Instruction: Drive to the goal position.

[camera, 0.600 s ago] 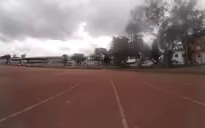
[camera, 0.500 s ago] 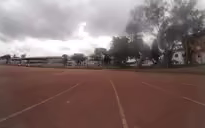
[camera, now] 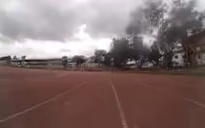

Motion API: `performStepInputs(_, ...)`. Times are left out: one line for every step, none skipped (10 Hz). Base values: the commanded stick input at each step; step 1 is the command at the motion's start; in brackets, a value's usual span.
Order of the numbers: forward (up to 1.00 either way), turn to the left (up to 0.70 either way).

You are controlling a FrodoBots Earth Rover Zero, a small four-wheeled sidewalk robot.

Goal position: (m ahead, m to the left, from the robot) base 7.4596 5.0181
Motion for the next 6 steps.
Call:
performStepInputs(0.70,0.00)
performStepInputs(0.70,0.00)
performStepInputs(0.70,0.00)
performStepInputs(0.70,0.00)
performStepInputs(0.70,0.00)
performStepInputs(0.70,0.00)
